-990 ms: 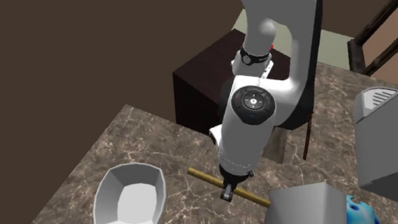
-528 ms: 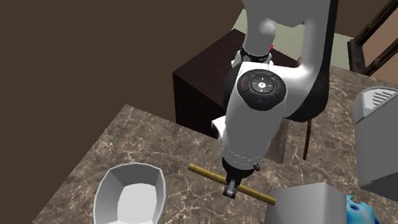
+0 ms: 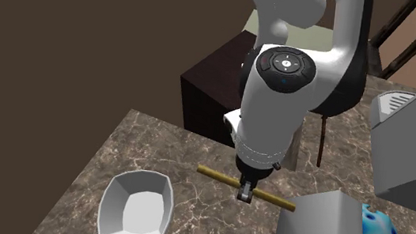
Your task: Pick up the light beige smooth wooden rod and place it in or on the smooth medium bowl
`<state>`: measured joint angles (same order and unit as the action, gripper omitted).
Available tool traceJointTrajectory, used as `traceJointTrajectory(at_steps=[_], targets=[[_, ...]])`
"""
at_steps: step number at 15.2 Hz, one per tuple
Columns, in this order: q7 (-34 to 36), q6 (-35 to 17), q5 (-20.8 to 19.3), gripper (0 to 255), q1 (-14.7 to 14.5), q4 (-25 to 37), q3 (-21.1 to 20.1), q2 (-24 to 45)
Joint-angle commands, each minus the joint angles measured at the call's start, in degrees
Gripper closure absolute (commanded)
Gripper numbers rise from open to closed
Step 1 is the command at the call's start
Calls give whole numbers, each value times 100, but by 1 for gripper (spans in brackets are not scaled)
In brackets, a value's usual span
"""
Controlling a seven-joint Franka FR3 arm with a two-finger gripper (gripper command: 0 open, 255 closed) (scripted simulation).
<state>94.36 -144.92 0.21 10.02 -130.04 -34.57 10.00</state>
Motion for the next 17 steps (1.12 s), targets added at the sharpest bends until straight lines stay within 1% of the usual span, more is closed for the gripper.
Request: traceJointTrajectory(at_steps=[1, 10, 17], targets=[[-63, 131, 97, 255, 32, 34, -33, -111], [-294, 759, 491, 255, 122, 239, -116, -612], [-778, 1132, 31, 255, 451, 1243, 295, 195]])
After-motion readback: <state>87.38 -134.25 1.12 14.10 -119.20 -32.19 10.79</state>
